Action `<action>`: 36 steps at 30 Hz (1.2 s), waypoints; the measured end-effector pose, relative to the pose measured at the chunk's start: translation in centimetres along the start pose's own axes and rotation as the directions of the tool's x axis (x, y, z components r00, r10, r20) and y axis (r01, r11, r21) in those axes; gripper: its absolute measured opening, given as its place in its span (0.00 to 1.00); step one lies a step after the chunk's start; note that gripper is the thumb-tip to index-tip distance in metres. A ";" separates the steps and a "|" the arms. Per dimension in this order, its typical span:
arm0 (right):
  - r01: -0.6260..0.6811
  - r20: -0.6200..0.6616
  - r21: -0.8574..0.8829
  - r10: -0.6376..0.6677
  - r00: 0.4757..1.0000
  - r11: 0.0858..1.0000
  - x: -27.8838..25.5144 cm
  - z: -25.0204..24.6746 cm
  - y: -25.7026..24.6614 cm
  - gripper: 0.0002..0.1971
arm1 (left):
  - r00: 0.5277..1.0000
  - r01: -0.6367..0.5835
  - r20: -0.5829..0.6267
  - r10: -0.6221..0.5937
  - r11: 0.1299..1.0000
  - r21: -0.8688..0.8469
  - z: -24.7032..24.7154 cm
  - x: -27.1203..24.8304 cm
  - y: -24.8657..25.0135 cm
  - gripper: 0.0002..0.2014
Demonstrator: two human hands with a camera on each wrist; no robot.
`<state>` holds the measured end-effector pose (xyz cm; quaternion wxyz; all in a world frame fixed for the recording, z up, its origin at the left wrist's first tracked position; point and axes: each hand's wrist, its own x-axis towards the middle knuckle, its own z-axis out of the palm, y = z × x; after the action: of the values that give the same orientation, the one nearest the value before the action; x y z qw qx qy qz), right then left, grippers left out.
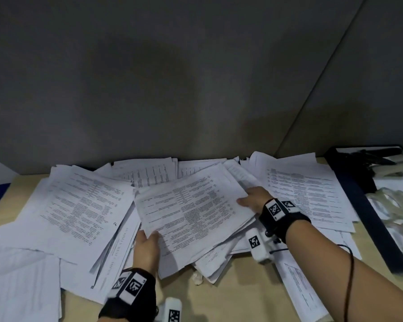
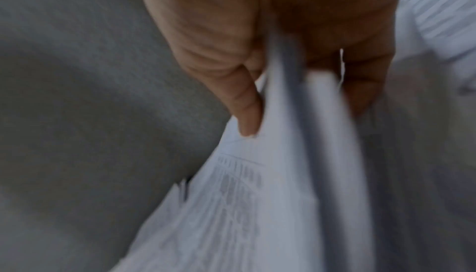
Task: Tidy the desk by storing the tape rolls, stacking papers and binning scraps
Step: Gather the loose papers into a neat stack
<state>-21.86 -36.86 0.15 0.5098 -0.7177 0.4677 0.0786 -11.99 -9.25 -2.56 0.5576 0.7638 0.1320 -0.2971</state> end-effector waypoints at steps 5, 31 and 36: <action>-0.020 -0.108 -0.194 -0.001 0.994 0.981 0.8 -2.8 -2.2 0.09 | 0.997 0.043 0.070 -0.044 0.999 0.023 0.8 0.4 -0.9 0.11; 0.045 0.017 -0.140 -0.043 0.999 0.989 4.7 -4.0 -2.0 0.15 | 0.979 0.190 0.104 -0.175 0.970 -0.155 4.6 -1.1 -0.2 0.13; 0.020 0.055 -0.089 -0.015 0.998 0.996 4.8 -4.1 0.0 0.11 | 0.979 0.179 0.126 -0.161 0.972 -0.153 5.6 -1.0 0.0 0.25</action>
<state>-20.69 -43.02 -0.73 0.4904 -0.7414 0.4436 0.1142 -14.47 -14.34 -3.09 0.5976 0.6831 0.1892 -0.3747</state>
